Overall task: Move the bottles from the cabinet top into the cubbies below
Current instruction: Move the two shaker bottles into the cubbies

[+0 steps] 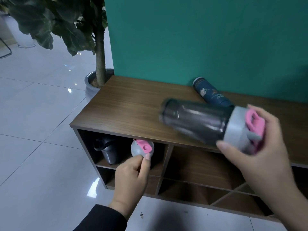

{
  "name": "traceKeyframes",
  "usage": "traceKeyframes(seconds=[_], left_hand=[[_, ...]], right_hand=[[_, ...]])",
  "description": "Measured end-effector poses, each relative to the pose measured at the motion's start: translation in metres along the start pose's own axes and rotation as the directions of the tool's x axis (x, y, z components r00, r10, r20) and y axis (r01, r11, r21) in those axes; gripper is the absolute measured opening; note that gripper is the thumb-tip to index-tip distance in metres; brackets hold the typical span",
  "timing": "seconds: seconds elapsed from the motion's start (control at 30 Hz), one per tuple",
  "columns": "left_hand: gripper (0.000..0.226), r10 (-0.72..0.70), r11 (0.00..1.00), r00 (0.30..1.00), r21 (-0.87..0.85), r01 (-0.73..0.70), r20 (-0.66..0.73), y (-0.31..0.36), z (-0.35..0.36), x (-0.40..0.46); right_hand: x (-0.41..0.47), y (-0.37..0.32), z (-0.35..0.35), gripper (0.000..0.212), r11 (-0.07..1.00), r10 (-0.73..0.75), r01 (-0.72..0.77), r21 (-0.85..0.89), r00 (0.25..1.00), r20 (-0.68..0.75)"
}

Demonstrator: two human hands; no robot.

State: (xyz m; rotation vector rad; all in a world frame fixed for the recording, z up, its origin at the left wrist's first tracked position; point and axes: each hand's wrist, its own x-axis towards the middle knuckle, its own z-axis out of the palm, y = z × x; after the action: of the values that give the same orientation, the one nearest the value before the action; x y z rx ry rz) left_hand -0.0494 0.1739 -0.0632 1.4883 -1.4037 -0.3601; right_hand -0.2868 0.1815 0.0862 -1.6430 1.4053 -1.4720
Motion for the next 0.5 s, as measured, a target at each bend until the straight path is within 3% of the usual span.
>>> traceKeyframes(seconds=[0.1, 0.2, 0.3, 0.37, 0.5], left_hand=[[0.048, 0.070, 0.997, 0.996, -0.018, -0.069, 0.053, 0.008, 0.009, -0.018], [0.052, 0.009, 0.998, 0.983, 0.060, -0.020, 0.182, 0.010, 0.022, -0.023], [0.050, -0.130, 0.970, 0.922, 0.239, 0.043, 0.364, 0.004, 0.039, -0.022], [0.041, -0.159, 0.953, 0.881, 0.302, 0.019, 0.446, -0.001, 0.049, -0.023], [0.027, -0.182, 0.938, 0.831, 0.346, -0.013, 0.526, -0.009, 0.059, -0.021]], right_hand=[[-0.046, 0.001, -0.034, 0.102, 0.988, 0.056, -0.032, -0.150, 0.986, 0.159], [-0.073, 0.029, -0.042, 0.112, 0.958, 0.194, -0.135, -0.255, 0.955, 0.225], [-0.085, 0.085, -0.034, 0.093, 0.924, 0.207, -0.105, -0.368, 0.946, 0.249], [-0.081, 0.124, -0.021, 0.080, 0.901, 0.277, -0.173, -0.398, 0.935, 0.222], [-0.051, 0.173, 0.014, 0.075, 0.806, 0.308, -0.142, -0.574, 0.929, 0.203]])
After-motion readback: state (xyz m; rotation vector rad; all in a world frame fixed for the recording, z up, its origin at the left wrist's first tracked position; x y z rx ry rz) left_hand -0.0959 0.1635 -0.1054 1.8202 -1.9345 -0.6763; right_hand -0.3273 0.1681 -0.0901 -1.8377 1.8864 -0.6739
